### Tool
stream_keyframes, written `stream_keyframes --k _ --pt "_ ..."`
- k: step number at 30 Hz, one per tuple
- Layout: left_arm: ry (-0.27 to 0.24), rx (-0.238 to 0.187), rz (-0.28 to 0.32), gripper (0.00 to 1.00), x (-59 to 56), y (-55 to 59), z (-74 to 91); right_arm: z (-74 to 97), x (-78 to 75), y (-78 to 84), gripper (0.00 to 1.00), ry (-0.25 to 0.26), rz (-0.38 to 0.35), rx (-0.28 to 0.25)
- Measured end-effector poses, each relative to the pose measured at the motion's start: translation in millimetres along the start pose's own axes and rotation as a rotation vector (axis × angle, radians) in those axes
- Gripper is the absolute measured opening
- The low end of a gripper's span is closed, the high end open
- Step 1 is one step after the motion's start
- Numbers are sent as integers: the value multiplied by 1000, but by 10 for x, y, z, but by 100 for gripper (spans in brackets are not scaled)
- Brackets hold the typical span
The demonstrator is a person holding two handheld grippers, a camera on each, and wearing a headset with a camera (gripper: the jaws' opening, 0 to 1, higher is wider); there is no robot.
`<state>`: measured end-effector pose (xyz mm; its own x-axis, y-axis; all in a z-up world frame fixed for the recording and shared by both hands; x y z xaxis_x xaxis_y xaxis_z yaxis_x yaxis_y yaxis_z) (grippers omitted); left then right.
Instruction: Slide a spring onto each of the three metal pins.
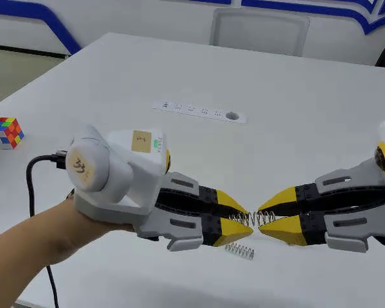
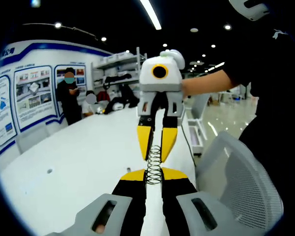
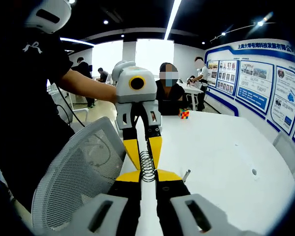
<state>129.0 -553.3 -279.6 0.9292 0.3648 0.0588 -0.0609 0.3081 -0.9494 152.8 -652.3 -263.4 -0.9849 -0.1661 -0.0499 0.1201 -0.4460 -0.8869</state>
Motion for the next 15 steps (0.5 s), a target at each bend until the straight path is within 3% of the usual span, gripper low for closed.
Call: stream_keyframes --k 15 --pt "-8 -15 -11 10 52 -68 35 33 -20 -169 11 13 -37 -104"
Point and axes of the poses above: the centre of the closed fingertips' face, and the gripper's own axes: z roughly backward along the fingers, x roughly to its left, y roughly out of its underside, the point moved 6 cm from there along z, roughly backward along the fingers, and after that the axes turned 1 degree about -y, right-handed, at the moved point
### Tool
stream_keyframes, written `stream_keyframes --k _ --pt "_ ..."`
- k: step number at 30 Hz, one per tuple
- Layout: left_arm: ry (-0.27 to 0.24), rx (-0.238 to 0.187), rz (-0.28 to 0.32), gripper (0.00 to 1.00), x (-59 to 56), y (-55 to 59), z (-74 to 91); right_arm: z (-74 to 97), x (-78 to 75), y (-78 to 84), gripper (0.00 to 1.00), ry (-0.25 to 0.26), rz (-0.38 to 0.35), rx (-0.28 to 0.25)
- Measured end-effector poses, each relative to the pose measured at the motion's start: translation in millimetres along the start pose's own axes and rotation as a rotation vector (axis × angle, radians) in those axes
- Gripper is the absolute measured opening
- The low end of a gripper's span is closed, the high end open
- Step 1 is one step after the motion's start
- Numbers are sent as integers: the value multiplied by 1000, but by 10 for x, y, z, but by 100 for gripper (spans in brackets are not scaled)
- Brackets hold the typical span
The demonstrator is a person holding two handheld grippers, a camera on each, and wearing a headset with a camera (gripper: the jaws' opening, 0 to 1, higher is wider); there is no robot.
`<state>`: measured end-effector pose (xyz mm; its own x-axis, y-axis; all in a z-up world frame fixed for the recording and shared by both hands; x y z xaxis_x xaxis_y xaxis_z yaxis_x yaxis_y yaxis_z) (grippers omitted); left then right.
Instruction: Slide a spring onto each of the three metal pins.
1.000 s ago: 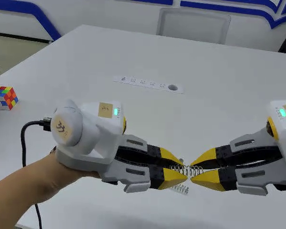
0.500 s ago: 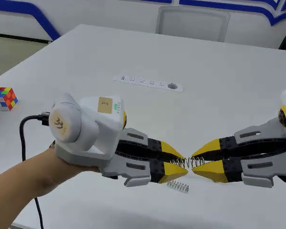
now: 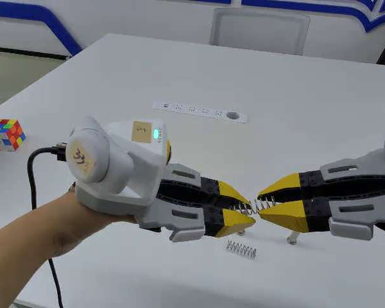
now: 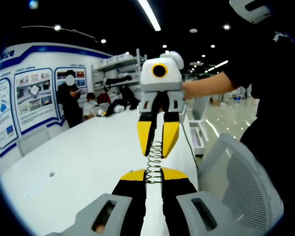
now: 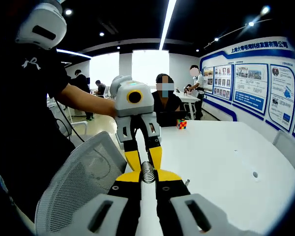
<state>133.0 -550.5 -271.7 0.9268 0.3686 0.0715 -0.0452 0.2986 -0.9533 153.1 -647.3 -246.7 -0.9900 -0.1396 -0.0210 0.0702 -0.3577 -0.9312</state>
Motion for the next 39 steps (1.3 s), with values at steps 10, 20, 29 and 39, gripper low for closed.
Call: stream_keyframes --k 10,20,29,39 --pt "-3 -7 -4 10 -6 -45 -19 -42 5 -186 11 0 -22 -64" --pt "8 -30 58 11 -6 -90 -39 -41 0 -262 11 19 -39 -101" --pt "-7 -64 106 13 35 -81 -34 -9 -51 -246 10 42 -46 -104" --pt "-92 -44 147 33 193 22 128 206 -267 -210 10 130 -26 -55"
Point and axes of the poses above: the centre of the closed fingertips' face, and the gripper's own axes: z roughly backward along the fingers, x roughly to its left, y roughly out of its underside, the point moved 6 cm from there along z, roughly backward along the fingers, and after that the axes turned 1 degree about -y, right-handed, at the moved point
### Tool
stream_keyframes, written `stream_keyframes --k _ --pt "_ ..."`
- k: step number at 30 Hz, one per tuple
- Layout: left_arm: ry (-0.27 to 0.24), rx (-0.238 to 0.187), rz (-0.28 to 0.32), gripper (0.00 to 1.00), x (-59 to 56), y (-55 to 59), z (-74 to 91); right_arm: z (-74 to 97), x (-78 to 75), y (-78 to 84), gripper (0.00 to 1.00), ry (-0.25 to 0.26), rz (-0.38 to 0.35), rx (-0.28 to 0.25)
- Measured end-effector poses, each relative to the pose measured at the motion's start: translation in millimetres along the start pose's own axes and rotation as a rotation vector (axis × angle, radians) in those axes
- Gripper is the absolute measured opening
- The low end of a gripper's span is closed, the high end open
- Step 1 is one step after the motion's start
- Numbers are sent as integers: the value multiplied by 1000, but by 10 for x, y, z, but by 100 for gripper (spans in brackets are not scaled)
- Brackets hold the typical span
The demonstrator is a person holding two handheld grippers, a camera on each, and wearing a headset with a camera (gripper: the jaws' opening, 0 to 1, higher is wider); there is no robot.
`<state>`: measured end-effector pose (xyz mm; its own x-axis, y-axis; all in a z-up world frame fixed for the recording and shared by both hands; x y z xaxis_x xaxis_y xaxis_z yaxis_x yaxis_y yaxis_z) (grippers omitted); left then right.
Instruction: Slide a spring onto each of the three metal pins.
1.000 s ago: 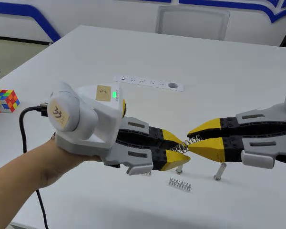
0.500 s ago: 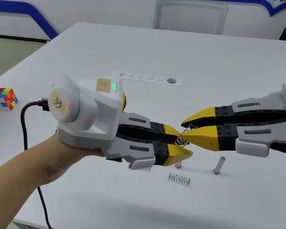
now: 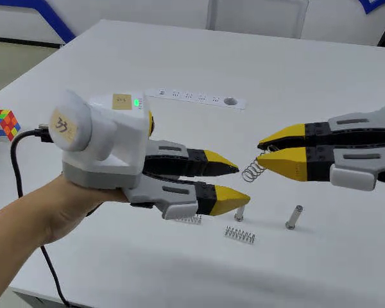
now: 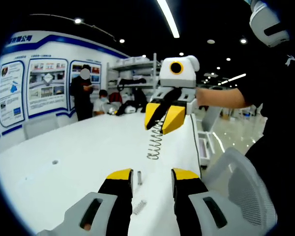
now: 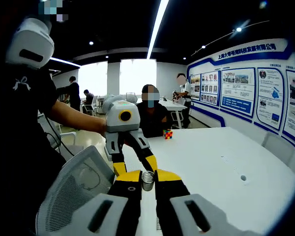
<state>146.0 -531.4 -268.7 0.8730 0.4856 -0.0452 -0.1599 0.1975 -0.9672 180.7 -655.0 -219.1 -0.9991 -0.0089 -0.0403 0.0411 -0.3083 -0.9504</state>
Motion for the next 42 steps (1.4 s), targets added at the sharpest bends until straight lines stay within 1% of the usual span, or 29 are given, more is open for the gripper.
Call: stream_keyframes --k 1,3,4,5,6,8,10,13,14,15,16,18,19,21,22,24,26,30,33,38,40,42 --pt "-18 0 1 36 30 8 27 41 -62 52 10 37 24 40" --pt "-33 -8 26 41 64 6 71 80 -117 116 10 61 37 75" --pt "-31 -45 56 41 70 -28 100 102 -150 155 10 74 23 77" --pt "-33 -53 52 41 84 -37 126 122 -177 183 10 82 2 74" --pt "-42 -50 46 41 99 -36 148 145 -207 217 10 96 -21 78" --pt "-64 -40 38 43 138 -24 192 203 -286 318 10 142 -25 116" --pt "-89 -33 35 48 186 3 238 253 -353 431 10 176 -49 152" --pt "-124 -19 38 53 253 56 300 320 -447 586 10 221 -80 191" --pt "-137 -13 39 55 276 76 322 346 -492 655 10 244 -90 209" --pt "-144 -9 42 57 288 88 335 360 -513 702 10 249 -94 221" --pt "-152 -3 45 60 305 109 352 373 -543 764 10 263 -116 224" --pt "-166 5 46 62 327 136 373 381 -569 847 10 271 -122 236" --pt "-175 10 48 63 342 153 386 383 -584 922 10 283 -114 262" --pt "-186 12 52 65 357 172 397 371 -587 1009 10 283 -106 286" --pt "-193 15 57 67 368 189 403 362 -593 1073 10 286 -123 296" --pt "-200 15 73 72 376 215 406 355 -608 1159 10 291 -128 310" --pt "-210 21 77 78 381 238 409 350 -623 1220 10 299 -139 314" --pt "-222 35 76 83 390 274 418 330 -642 1288 11 303 -150 298" --pt "-232 47 81 86 403 294 426 309 -666 1365 11 304 -146 322" --pt "-245 53 91 86 420 321 454 264 -673 1437 11 288 -160 326" --pt "-251 46 103 87 409 342 462 248 -680 1466 11 284 -163 334" --pt "-253 49 115 87 391 382 461 236 -687 1498 11 280 -163 338"
Point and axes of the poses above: the centre of the closed fingertips' face, and the gripper's own axes: z roughly backward along the fingers, x roughly to its left, y roughly out of its underside, the point moved 6 cm from there along z, roughly backward along the fingers, and after that the axes turned 1 degree about -y, right-handed, at the moved point
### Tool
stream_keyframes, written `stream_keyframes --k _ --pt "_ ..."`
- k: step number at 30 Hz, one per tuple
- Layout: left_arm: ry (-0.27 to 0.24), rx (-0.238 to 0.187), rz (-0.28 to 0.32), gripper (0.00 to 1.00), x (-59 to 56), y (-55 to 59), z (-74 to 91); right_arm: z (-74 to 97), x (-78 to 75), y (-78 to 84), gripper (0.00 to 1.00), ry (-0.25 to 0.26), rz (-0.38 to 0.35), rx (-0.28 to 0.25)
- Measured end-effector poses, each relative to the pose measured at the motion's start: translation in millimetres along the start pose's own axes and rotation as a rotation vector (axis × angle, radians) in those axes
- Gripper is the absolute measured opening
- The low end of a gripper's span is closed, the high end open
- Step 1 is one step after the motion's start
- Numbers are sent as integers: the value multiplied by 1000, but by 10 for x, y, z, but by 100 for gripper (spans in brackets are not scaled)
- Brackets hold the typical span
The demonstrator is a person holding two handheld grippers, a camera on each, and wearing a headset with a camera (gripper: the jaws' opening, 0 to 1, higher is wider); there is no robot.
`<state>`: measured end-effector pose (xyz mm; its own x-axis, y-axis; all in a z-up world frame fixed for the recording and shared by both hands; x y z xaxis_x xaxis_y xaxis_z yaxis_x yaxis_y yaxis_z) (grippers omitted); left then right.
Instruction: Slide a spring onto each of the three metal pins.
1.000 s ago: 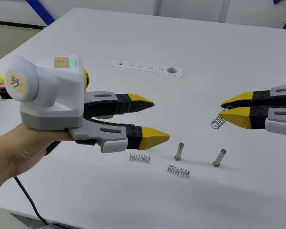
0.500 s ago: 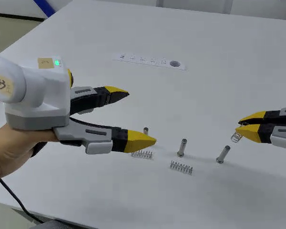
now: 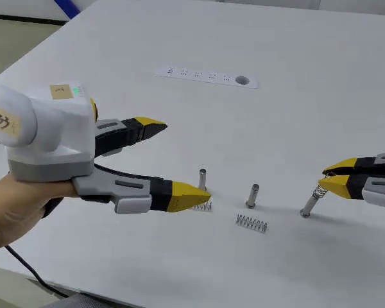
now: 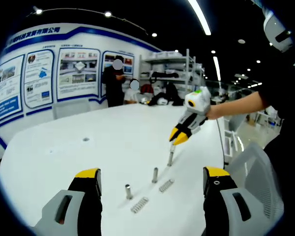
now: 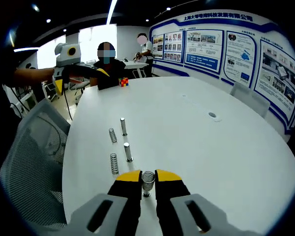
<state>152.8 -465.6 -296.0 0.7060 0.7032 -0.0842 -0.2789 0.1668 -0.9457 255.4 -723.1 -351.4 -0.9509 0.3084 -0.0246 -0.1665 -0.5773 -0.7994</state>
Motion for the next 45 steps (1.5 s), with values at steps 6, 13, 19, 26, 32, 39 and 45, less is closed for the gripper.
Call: stream_keyframes --k 6,13,19,26,32,39,45 --pt "-4 18 17 86 -23 62 4 -67 -4 57 11 -5 -3 17" --pt "-11 -4 38 86 -18 26 -6 -181 1 129 11 -8 -7 31" --pt "-15 -50 72 86 -5 -41 9 -234 20 202 11 -11 -2 52" --pt "-31 -38 71 86 21 -13 15 -285 41 278 11 -6 -11 70" --pt "-32 -17 72 86 13 37 26 -326 58 312 11 -4 -8 83" --pt "-34 -6 67 86 7 55 31 -364 80 341 11 1 8 106" --pt "-35 -5 66 86 7 47 36 -370 68 346 12 12 9 122"
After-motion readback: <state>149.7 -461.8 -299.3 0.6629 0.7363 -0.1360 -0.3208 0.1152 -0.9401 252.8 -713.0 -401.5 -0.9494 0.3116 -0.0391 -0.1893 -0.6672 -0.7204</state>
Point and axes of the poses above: the centre of the closed fingertips' face, and the gripper's own axes: z roughly backward along the fingers, x roughly to its left, y roughly out of its underside, the point moved 6 cm from there along z, roughly backward along the fingers, and after that the axes turned 1 degree about -y, right-handed, at the moved point
